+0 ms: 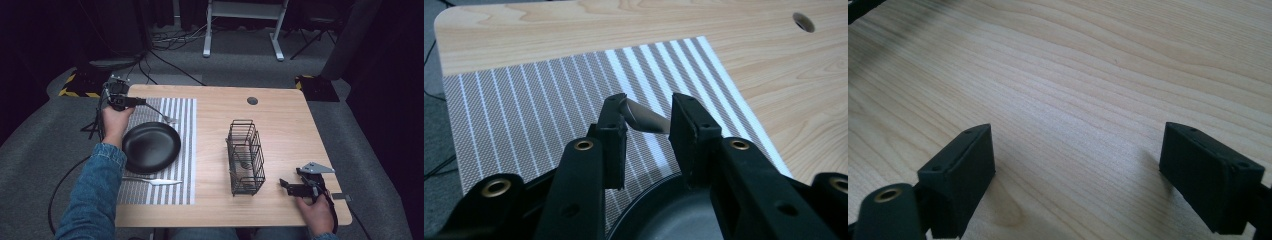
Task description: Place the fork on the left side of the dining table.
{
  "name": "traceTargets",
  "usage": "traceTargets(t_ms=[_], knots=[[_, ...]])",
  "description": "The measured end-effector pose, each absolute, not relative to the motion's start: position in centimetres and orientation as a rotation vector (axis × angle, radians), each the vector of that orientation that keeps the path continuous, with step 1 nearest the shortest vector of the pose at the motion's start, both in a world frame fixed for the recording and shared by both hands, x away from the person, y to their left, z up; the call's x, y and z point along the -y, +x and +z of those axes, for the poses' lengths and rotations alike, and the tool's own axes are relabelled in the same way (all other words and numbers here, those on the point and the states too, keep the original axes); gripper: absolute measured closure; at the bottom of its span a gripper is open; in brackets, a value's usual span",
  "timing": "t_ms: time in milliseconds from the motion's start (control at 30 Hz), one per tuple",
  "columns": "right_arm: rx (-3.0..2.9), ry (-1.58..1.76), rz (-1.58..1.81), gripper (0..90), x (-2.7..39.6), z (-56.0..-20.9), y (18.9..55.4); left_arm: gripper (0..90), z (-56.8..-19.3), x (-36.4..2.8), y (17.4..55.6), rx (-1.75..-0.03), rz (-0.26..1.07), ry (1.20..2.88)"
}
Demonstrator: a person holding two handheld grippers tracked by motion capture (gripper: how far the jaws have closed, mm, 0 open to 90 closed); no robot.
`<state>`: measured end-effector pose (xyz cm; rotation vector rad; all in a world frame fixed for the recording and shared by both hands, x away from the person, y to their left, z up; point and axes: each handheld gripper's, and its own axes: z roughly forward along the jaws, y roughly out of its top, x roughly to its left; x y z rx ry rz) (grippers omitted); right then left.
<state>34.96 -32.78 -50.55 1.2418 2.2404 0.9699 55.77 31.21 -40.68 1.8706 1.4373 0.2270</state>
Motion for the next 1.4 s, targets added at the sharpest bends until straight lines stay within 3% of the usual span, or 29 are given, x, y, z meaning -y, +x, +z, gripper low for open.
traceTargets(t_ms=[1400], knots=[[-2.240,1.242,0.970,14.6,32.8,-50.5,35.0,63.6,-43.4,-32.3,56.7,-1.525,0.164,1.845]])
